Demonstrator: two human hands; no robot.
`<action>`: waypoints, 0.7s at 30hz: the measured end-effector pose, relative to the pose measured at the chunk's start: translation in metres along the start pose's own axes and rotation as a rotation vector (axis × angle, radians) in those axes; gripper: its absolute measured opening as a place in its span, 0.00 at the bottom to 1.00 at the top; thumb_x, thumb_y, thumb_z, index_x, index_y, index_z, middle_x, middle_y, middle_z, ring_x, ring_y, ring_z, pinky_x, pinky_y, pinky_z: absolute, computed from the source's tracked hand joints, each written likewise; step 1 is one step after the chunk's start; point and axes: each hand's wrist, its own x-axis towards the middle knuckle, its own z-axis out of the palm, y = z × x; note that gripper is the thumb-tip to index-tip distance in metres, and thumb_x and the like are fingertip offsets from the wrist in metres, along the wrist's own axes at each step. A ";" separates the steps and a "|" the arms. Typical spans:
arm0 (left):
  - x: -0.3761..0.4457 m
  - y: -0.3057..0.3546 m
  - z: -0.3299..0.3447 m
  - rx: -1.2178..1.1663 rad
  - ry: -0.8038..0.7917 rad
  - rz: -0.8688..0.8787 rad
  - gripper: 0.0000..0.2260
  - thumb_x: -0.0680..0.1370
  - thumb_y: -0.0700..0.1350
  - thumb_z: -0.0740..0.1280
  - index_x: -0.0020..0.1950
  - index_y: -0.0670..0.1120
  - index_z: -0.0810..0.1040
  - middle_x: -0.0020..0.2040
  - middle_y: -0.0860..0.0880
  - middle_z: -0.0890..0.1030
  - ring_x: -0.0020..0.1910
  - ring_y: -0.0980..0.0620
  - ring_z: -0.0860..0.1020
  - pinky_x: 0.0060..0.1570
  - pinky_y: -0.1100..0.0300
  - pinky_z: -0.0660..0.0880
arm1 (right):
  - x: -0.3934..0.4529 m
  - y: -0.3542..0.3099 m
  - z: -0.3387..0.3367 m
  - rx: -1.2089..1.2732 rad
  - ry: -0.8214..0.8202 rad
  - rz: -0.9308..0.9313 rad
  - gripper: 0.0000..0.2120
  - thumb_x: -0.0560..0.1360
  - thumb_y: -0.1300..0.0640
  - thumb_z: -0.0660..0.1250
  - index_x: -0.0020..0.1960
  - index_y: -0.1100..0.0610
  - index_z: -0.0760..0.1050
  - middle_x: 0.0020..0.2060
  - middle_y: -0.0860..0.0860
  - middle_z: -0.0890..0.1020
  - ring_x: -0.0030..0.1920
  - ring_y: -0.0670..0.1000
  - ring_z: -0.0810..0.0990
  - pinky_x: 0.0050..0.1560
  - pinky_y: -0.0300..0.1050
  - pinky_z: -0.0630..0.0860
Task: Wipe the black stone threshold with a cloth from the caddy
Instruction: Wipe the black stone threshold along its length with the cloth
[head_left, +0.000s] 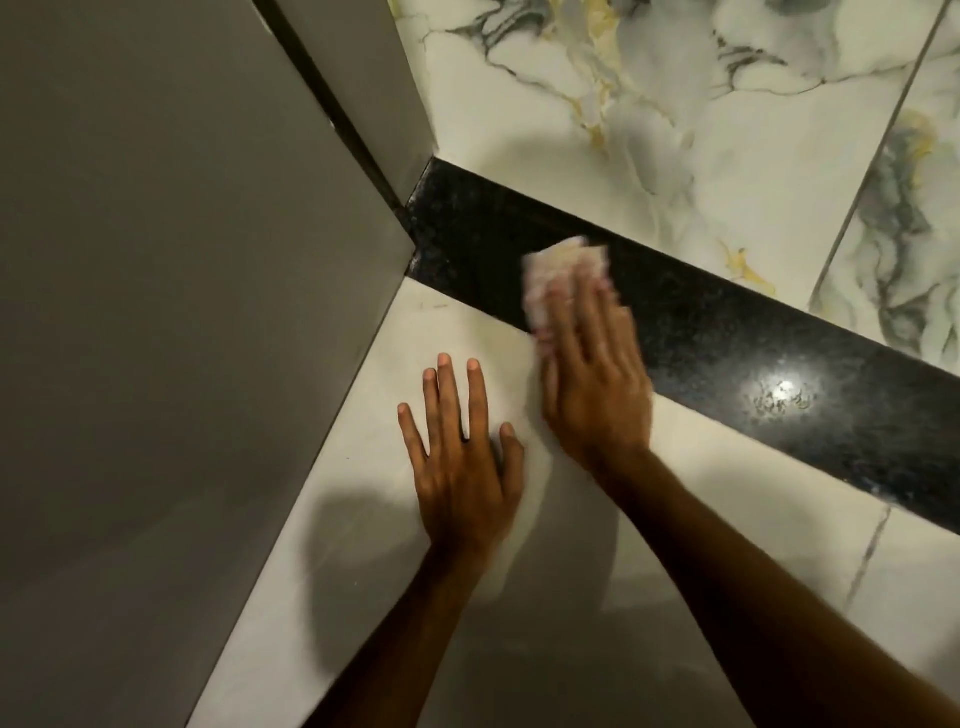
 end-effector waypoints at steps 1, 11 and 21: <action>0.000 -0.001 0.001 -0.002 0.006 0.000 0.30 0.88 0.59 0.51 0.88 0.48 0.60 0.89 0.44 0.58 0.88 0.43 0.56 0.86 0.35 0.56 | 0.011 -0.003 0.001 -0.004 0.056 0.163 0.30 0.90 0.48 0.50 0.89 0.58 0.52 0.88 0.61 0.54 0.89 0.61 0.52 0.90 0.60 0.53; 0.002 0.000 -0.001 -0.007 0.027 -0.021 0.30 0.87 0.55 0.55 0.87 0.44 0.61 0.88 0.42 0.60 0.88 0.41 0.59 0.84 0.34 0.60 | -0.012 -0.022 -0.006 -0.003 -0.039 -0.098 0.32 0.89 0.51 0.56 0.89 0.57 0.50 0.89 0.59 0.52 0.89 0.59 0.50 0.90 0.59 0.55; -0.002 0.006 0.006 0.008 -0.061 0.229 0.31 0.88 0.58 0.52 0.88 0.44 0.56 0.89 0.38 0.56 0.88 0.39 0.55 0.87 0.37 0.52 | 0.023 0.064 -0.024 0.040 0.036 0.179 0.33 0.88 0.50 0.54 0.89 0.56 0.48 0.89 0.60 0.49 0.90 0.59 0.47 0.90 0.60 0.52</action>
